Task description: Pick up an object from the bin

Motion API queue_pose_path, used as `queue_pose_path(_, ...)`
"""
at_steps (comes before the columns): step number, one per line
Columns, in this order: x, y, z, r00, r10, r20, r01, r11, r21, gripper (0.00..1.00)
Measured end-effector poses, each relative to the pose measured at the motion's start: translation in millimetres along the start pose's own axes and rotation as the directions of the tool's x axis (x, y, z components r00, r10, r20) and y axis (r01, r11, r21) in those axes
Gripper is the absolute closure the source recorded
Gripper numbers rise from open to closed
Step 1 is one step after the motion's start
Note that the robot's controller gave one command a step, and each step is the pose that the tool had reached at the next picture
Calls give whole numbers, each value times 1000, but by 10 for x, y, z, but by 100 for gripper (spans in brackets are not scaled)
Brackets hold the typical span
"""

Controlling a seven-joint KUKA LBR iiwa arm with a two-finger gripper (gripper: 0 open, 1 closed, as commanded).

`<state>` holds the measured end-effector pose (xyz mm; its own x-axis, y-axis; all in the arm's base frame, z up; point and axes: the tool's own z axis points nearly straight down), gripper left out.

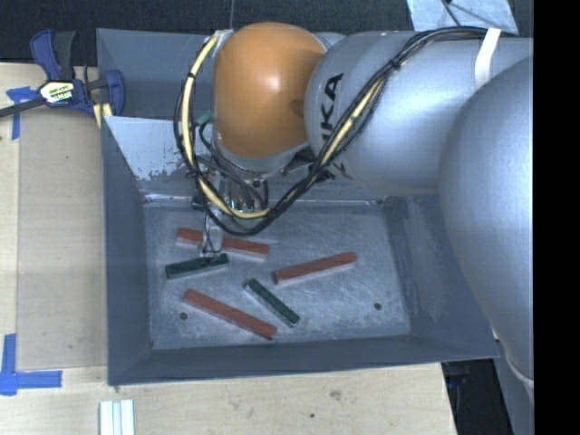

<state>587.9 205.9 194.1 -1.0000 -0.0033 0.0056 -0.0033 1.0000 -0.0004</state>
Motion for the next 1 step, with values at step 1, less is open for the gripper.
queue_pose_path(1,156,-192,1242,994,-113,1,113,994,1,0)
